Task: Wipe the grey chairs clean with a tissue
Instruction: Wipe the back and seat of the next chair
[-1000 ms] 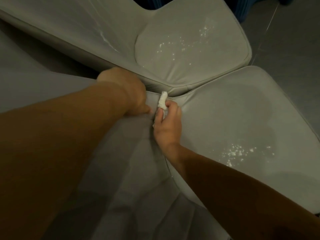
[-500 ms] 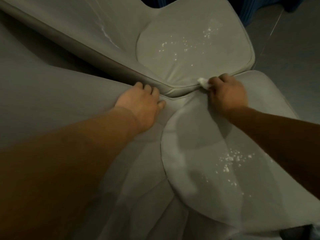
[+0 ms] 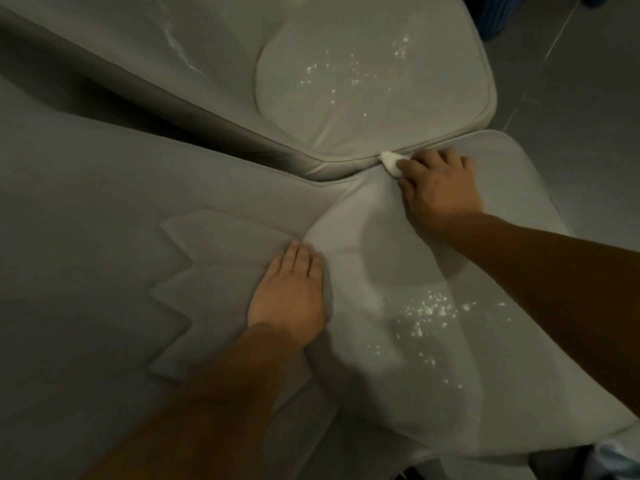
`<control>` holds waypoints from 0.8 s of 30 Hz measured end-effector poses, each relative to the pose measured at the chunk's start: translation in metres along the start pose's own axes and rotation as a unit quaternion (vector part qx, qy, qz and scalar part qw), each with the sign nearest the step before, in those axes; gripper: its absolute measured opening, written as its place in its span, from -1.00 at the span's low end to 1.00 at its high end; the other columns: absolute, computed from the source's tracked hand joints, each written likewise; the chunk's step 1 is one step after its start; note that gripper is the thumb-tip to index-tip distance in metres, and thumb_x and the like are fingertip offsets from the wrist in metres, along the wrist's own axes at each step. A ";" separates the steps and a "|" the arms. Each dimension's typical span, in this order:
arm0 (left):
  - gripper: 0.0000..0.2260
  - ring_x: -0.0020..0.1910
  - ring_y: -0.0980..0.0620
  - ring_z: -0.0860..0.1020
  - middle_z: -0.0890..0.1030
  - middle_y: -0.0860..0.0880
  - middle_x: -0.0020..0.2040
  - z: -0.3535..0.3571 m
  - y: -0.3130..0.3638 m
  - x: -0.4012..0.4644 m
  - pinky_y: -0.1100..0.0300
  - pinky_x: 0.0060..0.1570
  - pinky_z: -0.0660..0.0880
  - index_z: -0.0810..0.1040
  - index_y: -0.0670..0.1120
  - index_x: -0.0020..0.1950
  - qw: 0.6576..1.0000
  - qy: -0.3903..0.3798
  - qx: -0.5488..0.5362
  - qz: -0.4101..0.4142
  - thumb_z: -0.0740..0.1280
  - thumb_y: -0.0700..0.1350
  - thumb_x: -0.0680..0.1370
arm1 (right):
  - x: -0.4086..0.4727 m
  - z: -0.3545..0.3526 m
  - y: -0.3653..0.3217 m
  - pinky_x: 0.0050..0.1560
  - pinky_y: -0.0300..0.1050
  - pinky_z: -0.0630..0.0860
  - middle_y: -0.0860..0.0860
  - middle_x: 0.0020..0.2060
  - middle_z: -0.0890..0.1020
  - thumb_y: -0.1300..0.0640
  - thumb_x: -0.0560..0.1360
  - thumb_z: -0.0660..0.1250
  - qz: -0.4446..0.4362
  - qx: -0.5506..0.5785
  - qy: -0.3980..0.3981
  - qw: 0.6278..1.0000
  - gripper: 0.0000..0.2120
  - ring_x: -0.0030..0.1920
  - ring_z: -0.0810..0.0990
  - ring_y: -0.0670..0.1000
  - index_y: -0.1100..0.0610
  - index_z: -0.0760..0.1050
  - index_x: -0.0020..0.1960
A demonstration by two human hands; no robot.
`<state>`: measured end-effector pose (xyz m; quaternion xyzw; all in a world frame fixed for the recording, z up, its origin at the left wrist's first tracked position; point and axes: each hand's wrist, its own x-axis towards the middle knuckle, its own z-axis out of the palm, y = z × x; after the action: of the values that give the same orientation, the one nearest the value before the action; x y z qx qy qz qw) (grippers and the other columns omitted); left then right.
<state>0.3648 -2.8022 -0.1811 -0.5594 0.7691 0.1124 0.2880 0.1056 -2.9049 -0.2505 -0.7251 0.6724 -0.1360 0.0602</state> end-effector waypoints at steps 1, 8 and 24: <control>-0.37 0.64 -0.10 -0.10 -0.02 -0.13 0.67 0.004 0.009 0.001 0.02 0.57 -0.12 -0.04 -0.12 0.66 0.998 0.003 -0.062 -0.025 0.07 0.06 0.65 | -0.002 0.001 -0.002 0.09 0.07 0.28 0.05 0.15 0.56 -0.07 0.57 0.15 0.002 0.008 0.004 1.000 -0.69 0.09 0.43 0.21 0.01 0.53 0.21; -0.33 0.64 -0.10 -0.07 -0.05 -0.15 0.67 0.051 0.079 0.007 0.02 0.58 -0.10 -0.09 -0.13 0.66 0.916 0.124 -0.299 -0.238 0.02 0.10 0.62 | -0.008 0.011 -0.074 0.08 0.05 0.29 0.02 0.15 0.57 -0.03 0.60 0.12 -0.073 0.037 -0.062 0.995 -0.71 0.13 0.42 0.17 -0.02 0.50 0.22; -0.32 0.63 -0.15 0.06 0.09 -0.19 0.64 0.096 0.075 0.002 -0.08 0.57 0.08 0.09 -0.11 0.65 0.920 0.220 -0.256 -0.200 0.00 0.20 0.60 | 0.014 0.006 -0.091 0.21 0.07 0.29 0.08 0.24 0.43 -0.04 0.57 0.14 -0.379 -0.106 -0.147 0.907 -0.58 0.24 0.38 0.16 -0.20 0.34 0.42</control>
<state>0.3252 -2.7299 -0.2712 -0.7671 0.6298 0.1198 -0.0250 0.1953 -2.9108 -0.2302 -0.9392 0.3408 0.0321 0.0251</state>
